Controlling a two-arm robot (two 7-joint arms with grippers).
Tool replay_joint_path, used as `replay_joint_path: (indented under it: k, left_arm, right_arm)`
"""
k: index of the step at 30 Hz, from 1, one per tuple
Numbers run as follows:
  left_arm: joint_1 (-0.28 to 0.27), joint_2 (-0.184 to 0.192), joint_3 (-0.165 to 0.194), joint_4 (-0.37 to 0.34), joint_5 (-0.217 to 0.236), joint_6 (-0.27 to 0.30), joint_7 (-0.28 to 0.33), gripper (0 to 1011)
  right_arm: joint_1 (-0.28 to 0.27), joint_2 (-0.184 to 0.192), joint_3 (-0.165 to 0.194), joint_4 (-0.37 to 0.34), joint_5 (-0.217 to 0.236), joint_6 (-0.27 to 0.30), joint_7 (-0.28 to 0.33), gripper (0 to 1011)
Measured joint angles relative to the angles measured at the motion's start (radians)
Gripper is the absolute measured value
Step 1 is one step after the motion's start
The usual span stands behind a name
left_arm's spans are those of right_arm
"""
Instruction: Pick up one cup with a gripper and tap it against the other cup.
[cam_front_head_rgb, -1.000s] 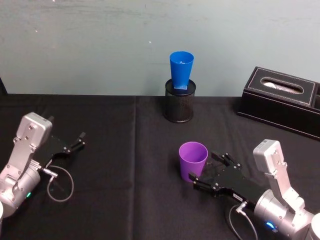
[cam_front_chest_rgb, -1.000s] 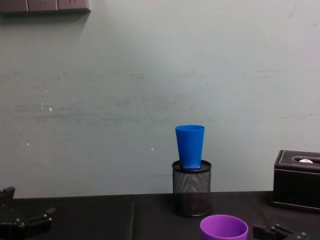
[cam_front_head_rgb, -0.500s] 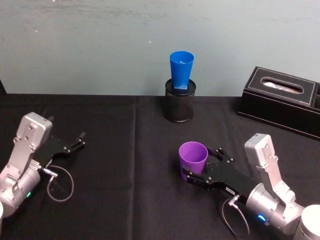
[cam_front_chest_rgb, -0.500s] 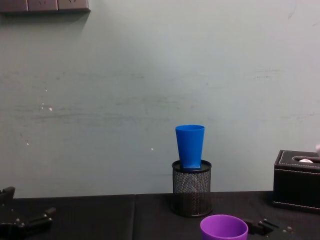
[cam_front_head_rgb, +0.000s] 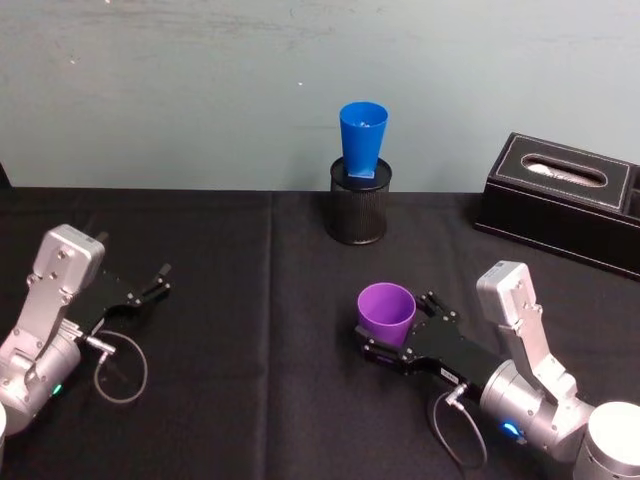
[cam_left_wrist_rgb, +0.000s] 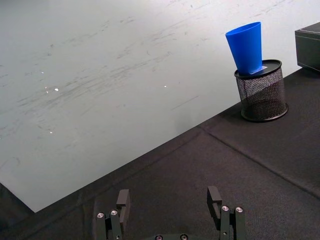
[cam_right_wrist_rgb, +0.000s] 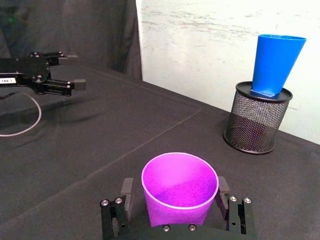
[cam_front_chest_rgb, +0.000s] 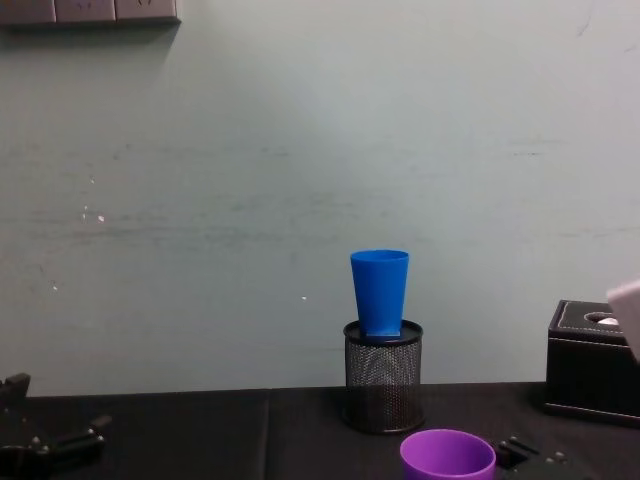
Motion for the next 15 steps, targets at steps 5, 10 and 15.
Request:
replay_joint_path:
  k: [5,10,15]
  left_arm:
    - [0.0,0.0,0.0,0.0,0.0,0.0,0.0,1012]
    - [0.0,0.0,0.0,0.0,0.0,0.0,0.0,1011]
    - [0.0,0.0,0.0,0.0,0.0,0.0,0.0,1011]
  right_arm:
    - [0.01,-0.011,0.002,0.021,0.001,0.001,0.003,1003]
    - [0.012,-0.012,0.002,0.024,0.001,0.002,0.004,1003]
    - [0.011,-0.011,0.002,0.022,0.001,0.001,0.004,1003]
